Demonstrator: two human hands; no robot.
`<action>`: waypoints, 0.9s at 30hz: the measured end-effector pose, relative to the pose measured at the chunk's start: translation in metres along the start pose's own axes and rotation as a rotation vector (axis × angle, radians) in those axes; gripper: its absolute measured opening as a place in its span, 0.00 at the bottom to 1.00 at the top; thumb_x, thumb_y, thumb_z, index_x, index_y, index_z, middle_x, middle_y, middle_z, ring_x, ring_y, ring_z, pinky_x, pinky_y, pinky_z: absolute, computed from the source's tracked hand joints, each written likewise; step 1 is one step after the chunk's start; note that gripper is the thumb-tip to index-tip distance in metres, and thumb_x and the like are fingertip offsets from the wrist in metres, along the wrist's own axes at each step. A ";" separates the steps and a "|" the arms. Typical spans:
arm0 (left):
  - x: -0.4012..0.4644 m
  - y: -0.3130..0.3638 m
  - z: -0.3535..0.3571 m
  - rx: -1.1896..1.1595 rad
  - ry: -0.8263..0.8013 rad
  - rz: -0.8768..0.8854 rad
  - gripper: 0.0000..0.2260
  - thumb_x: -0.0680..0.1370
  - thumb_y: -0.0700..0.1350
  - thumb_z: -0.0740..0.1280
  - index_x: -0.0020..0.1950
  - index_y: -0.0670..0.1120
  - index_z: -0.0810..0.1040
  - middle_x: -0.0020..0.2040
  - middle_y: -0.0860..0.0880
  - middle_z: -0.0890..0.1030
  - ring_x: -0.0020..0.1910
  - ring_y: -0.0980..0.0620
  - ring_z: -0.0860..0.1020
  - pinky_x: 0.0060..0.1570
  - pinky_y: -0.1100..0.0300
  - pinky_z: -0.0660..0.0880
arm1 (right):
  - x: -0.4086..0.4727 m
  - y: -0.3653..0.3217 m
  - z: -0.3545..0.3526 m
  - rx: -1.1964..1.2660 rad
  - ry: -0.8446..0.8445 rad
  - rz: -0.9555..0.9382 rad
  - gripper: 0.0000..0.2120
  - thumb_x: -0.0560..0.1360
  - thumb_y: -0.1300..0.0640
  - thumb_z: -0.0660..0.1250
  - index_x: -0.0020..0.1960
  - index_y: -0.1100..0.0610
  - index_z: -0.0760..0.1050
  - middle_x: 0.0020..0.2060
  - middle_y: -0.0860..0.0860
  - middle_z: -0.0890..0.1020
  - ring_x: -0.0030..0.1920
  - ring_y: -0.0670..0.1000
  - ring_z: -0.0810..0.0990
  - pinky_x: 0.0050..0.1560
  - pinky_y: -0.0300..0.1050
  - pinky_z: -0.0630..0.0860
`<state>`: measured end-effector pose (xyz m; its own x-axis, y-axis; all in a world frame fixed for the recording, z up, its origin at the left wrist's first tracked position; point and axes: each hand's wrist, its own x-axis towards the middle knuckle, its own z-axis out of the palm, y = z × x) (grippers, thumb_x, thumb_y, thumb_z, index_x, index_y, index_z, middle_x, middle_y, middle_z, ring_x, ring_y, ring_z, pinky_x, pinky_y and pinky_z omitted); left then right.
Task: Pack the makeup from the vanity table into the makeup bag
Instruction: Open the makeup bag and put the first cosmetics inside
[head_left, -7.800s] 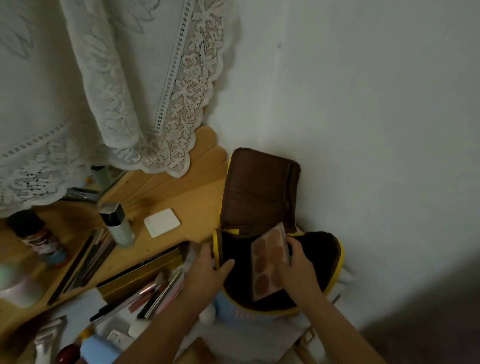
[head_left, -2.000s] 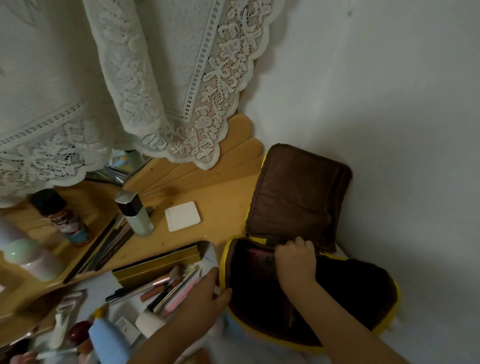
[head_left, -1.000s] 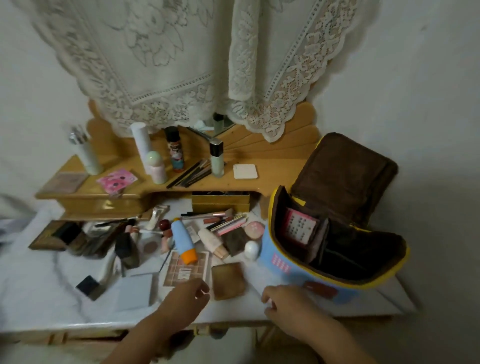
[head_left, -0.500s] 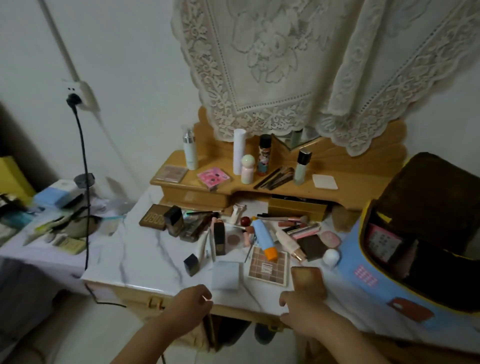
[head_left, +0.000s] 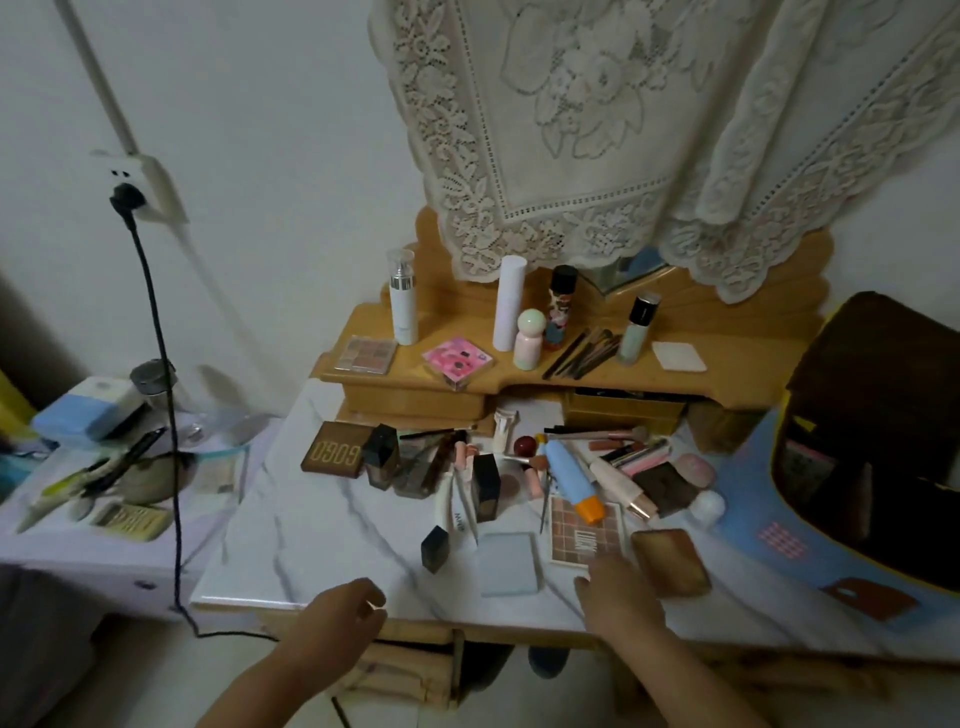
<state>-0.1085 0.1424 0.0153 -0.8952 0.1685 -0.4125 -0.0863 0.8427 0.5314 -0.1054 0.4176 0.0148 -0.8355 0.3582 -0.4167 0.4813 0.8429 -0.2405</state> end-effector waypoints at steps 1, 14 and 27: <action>0.004 0.006 0.003 -0.007 -0.005 0.017 0.06 0.78 0.46 0.61 0.44 0.56 0.67 0.43 0.55 0.74 0.43 0.57 0.73 0.42 0.69 0.69 | 0.005 0.002 -0.003 0.017 0.034 0.041 0.11 0.78 0.49 0.58 0.56 0.52 0.72 0.50 0.48 0.77 0.48 0.47 0.75 0.45 0.39 0.72; 0.066 0.106 0.053 0.016 -0.069 0.067 0.10 0.79 0.48 0.59 0.59 0.51 0.74 0.56 0.52 0.78 0.53 0.56 0.75 0.52 0.67 0.70 | 0.060 0.000 -0.027 -0.085 -0.017 0.176 0.42 0.64 0.27 0.63 0.65 0.57 0.67 0.61 0.55 0.75 0.60 0.54 0.74 0.59 0.47 0.73; 0.104 0.152 0.089 0.015 -0.071 -0.043 0.08 0.79 0.45 0.58 0.56 0.50 0.75 0.52 0.50 0.79 0.48 0.55 0.75 0.52 0.65 0.71 | 0.097 0.032 -0.038 0.111 -0.042 0.130 0.24 0.73 0.47 0.67 0.62 0.56 0.63 0.58 0.53 0.76 0.50 0.51 0.75 0.45 0.43 0.69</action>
<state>-0.1761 0.3338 -0.0128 -0.8576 0.1669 -0.4865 -0.1171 0.8577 0.5007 -0.1809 0.4946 -0.0003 -0.7535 0.4420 -0.4867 0.6129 0.7400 -0.2769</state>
